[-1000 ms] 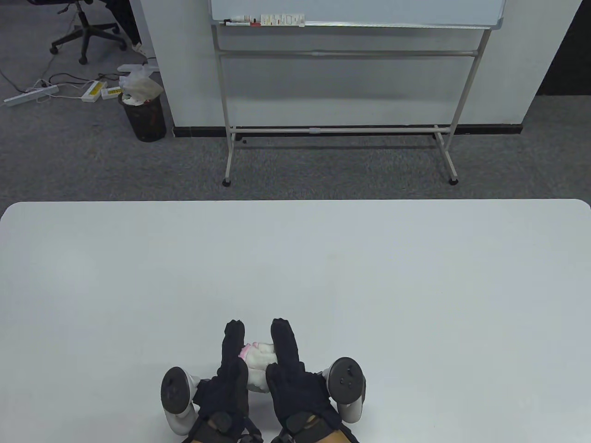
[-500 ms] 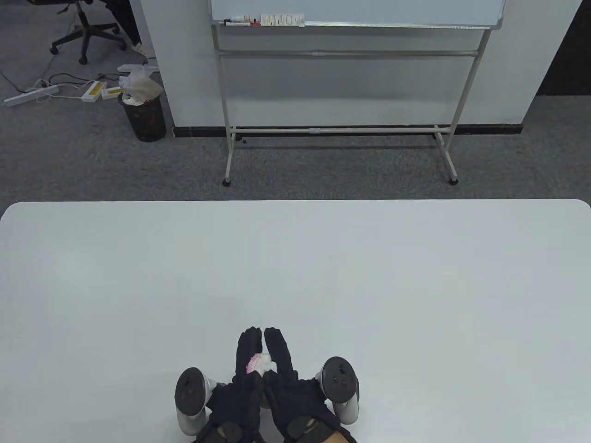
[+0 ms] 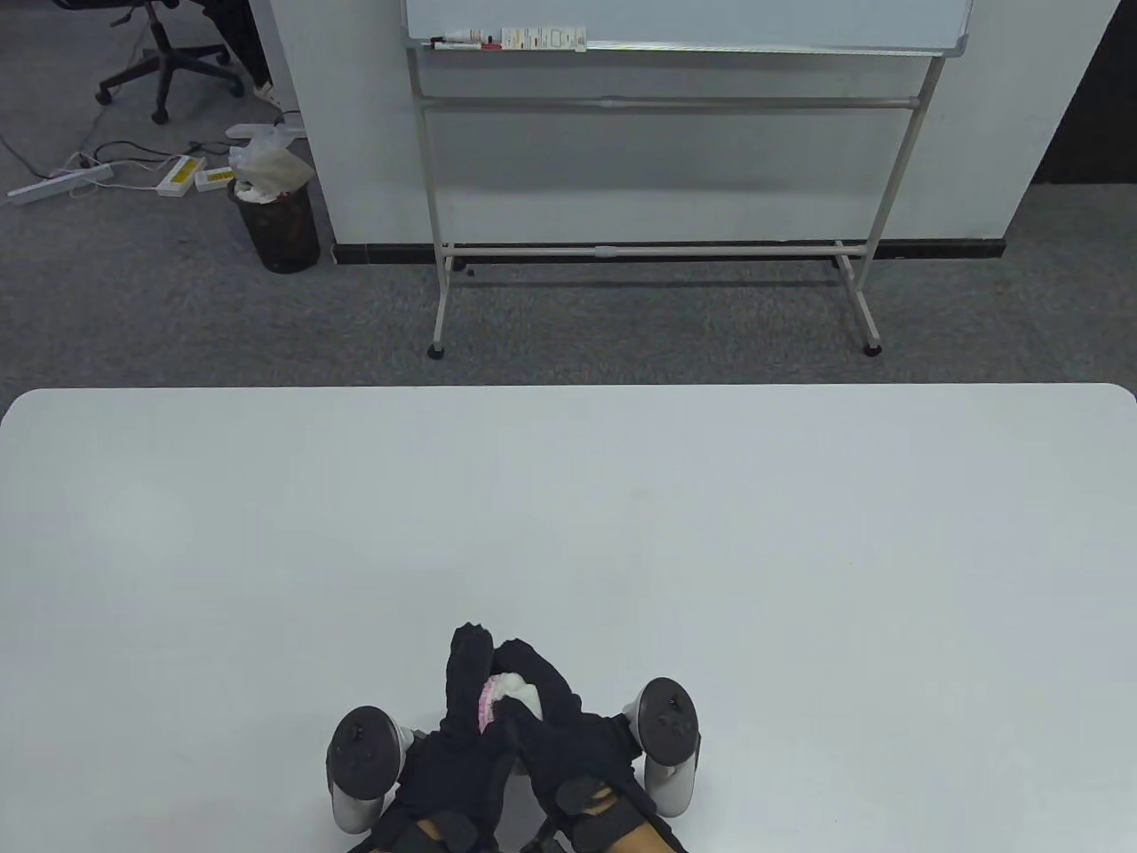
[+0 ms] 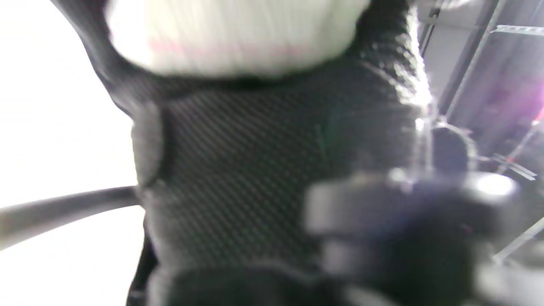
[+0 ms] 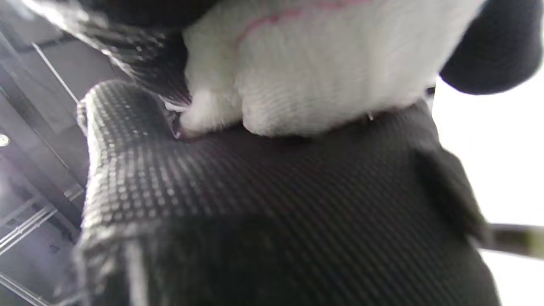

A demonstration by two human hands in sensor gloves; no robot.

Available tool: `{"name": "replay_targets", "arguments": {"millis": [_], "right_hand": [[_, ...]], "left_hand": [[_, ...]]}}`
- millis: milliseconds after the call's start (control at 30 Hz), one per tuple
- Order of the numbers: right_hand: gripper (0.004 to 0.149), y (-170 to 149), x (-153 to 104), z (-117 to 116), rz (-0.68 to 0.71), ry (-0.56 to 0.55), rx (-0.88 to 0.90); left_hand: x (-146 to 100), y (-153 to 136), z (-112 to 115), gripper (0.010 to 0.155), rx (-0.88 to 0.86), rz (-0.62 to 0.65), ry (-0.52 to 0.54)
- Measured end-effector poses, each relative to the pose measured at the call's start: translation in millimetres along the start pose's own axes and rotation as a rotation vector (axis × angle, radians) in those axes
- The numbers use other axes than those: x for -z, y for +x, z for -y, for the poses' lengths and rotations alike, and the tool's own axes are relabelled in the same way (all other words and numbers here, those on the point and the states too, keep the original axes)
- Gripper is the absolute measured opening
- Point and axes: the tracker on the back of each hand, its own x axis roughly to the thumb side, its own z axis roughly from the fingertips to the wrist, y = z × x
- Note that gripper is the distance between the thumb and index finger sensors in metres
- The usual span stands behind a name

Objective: Squeeze dry dish cloth into compact mass

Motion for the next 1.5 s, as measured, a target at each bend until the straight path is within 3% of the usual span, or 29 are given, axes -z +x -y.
{"name": "replay_targets", "arguments": {"millis": [133, 367, 467, 700, 900, 1200, 1400, 1500], "right_hand": [[0.065, 17, 1, 9, 0.081, -0.106, -0.191], [0.064, 26, 4, 20, 0.122, -0.117, -0.589], [0.064, 21, 6, 20, 0.098, -0.068, -0.783], [0.064, 7, 13, 12, 0.008, 0.054, -0.995], [0.063, -21, 18, 3, -0.172, 0.287, -1.268], [0.063, -54, 19, -14, -0.21, 0.447, -1.285], [0.072, -71, 20, -14, -0.367, 0.57, -1.188], [0.077, -76, 19, -10, -0.42, 0.58, -1.146]], "left_hand": [[-3, 4, -12, 0.08, 0.111, -0.046, 0.004], [-10, 0, -48, 0.076, 0.421, -0.163, 0.074], [-14, -9, -59, 0.076, 0.523, -0.222, 0.093], [-15, -28, -65, 0.075, 0.713, -0.291, 0.11], [-14, -40, -61, 0.074, 0.762, -0.324, 0.064], [-13, -41, -60, 0.074, 0.746, -0.316, 0.062], [-17, -44, -64, 0.074, 0.739, -0.325, 0.07], [-17, -46, -64, 0.074, 0.734, -0.335, 0.069]]}}
